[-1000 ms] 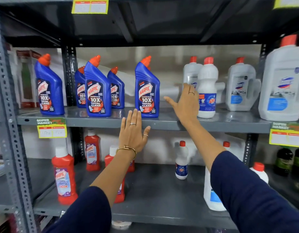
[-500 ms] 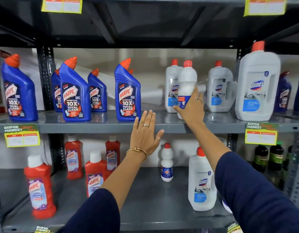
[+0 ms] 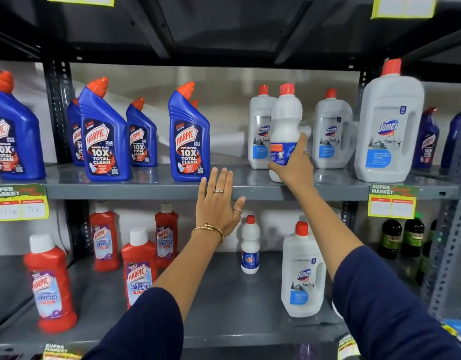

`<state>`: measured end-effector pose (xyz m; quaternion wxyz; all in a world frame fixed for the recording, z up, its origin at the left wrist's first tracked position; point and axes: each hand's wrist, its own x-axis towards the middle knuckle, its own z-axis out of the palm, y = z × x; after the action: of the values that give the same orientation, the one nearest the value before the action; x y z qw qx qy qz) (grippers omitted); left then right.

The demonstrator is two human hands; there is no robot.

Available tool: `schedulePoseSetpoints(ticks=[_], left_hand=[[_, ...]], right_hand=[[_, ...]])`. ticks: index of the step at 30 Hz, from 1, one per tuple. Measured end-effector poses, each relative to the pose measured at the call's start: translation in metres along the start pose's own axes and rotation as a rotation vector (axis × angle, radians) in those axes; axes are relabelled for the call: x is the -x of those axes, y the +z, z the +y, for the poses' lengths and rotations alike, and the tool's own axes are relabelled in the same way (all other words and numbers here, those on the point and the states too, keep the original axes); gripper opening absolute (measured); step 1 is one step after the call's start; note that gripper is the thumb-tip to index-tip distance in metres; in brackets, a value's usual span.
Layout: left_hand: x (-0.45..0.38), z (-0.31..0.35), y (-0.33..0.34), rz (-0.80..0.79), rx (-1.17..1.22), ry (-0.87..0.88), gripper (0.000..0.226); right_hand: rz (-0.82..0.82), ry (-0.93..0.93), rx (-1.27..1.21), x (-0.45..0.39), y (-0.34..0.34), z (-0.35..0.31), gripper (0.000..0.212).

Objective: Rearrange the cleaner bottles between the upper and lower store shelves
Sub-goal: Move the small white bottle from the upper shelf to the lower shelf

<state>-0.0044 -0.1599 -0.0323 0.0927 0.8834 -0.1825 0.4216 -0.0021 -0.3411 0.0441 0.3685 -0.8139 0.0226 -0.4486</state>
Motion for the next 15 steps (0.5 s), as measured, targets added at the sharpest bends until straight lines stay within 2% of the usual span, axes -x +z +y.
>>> schedulePoseSetpoints(ticks=[6, 10, 15], left_hand=[[0.0, 0.003, -0.007, -0.019, 0.08, -0.015, 0.059], [0.002, 0.007, -0.012, -0.029, 0.083, -0.023, 0.055], [-0.003, 0.017, -0.016, -0.024, 0.087, -0.019, 0.053]], right_hand=[[0.145, -0.031, -0.029, 0.036, -0.027, -0.008, 0.096], [0.253, -0.097, -0.169, 0.072, -0.042, -0.003, 0.095], [0.225, -0.056, -0.356, 0.122, -0.038, 0.021, 0.092]])
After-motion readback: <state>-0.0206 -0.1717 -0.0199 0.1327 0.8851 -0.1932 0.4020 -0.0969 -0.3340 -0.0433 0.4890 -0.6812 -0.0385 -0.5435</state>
